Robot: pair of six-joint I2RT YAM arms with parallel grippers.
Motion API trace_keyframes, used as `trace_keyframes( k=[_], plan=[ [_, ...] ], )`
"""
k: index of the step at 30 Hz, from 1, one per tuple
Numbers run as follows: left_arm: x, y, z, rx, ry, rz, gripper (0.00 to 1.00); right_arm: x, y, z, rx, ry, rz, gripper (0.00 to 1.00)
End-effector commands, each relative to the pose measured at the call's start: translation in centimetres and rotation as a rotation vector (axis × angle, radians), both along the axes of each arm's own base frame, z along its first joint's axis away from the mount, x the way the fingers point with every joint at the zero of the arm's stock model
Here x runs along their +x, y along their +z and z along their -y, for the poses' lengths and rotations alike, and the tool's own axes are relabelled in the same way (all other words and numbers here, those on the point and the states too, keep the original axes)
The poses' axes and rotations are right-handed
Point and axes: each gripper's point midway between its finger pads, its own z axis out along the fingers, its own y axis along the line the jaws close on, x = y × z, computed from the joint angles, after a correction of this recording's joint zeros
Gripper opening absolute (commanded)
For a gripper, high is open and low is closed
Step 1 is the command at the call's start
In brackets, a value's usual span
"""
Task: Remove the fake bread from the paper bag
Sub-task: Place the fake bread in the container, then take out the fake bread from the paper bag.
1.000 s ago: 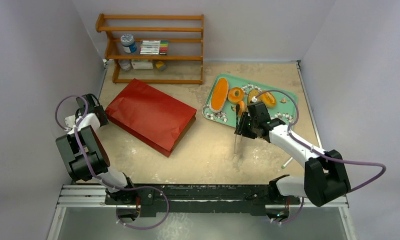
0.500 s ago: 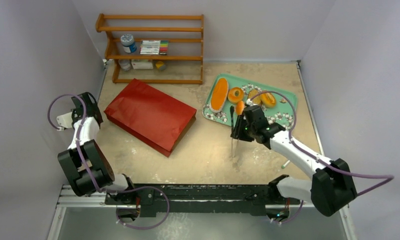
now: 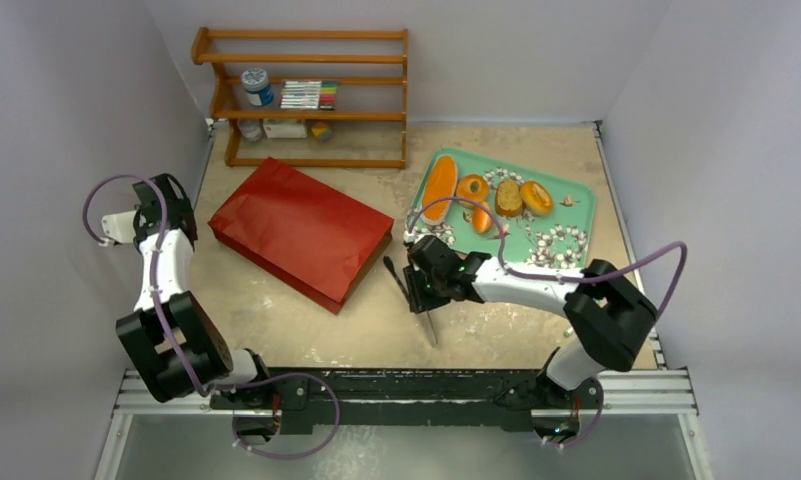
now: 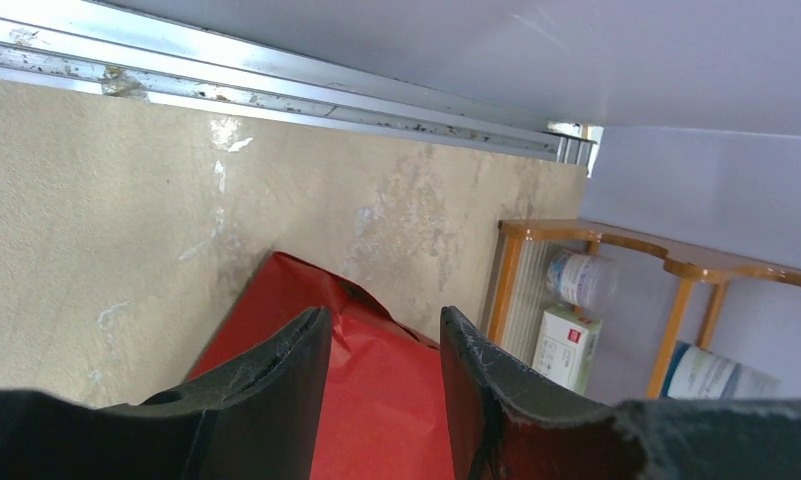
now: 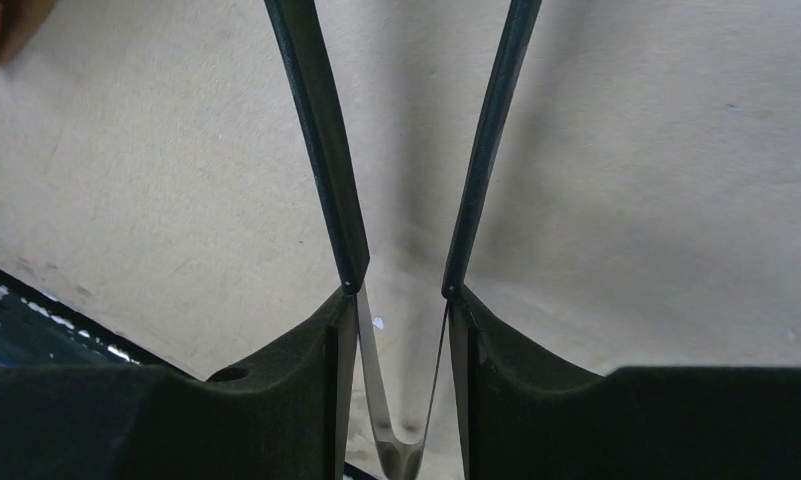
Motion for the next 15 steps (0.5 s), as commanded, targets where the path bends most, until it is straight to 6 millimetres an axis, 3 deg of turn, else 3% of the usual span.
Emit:
trace_keyframes(
  k=[1,9,15],
  plan=[
    [-0.5,3.8,0.4,0.043,-0.046,0.04,0.44,0.4,1.6,-3.1,0.046,0.095,0.071,0.38],
    [-4.0,5.0,2.9,0.008,-0.037,0.083,0.45,-1.8,0.0,-4.0,-0.023,0.2,0.03,0.38],
    [-5.0,5.7,4.5,-0.034,-0.053,0.136,0.46,-2.0,1.6,-6.2,0.008,0.254,0.071,0.38]
  ],
)
